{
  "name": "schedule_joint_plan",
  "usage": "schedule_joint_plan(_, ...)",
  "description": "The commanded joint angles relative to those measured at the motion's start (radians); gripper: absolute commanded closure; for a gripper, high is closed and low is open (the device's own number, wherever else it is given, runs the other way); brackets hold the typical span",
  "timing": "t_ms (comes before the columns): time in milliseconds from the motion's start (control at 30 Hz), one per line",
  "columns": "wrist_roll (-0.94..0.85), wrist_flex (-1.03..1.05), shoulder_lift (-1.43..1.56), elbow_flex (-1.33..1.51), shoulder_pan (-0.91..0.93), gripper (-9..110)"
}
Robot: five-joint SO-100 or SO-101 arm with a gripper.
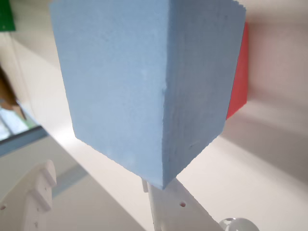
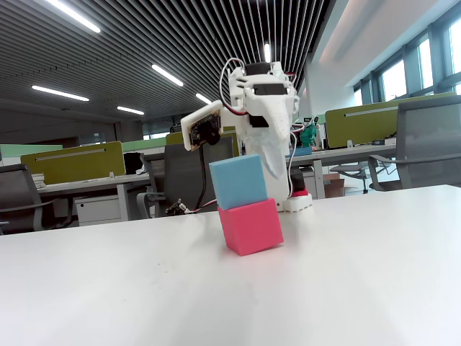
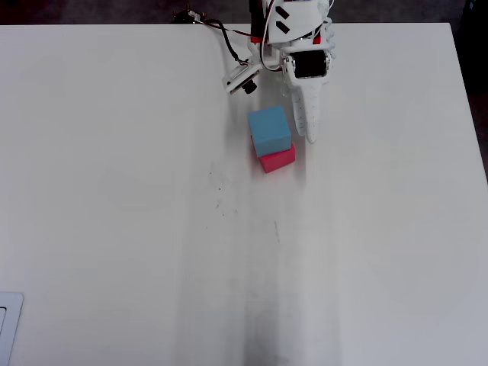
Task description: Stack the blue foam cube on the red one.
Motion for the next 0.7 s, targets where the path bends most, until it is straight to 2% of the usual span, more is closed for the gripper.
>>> schedule_joint_plan(0, 0.0, -0.02, 0.006, -0.009, -0.011, 79)
schedule_joint_plan(267, 0.0, -0.014, 0.006, -0.011, -0.011, 79)
schedule_joint_plan(367, -0.005, 0.015, 0.006, -0.02, -0.011, 75)
schedule_joint_plan(600, -0.008, 0.06, 0.006, -0.034, -0.012, 76)
schedule_joint_plan(667, -0.009, 0.061, 0.006, -0.034, -0.025, 73)
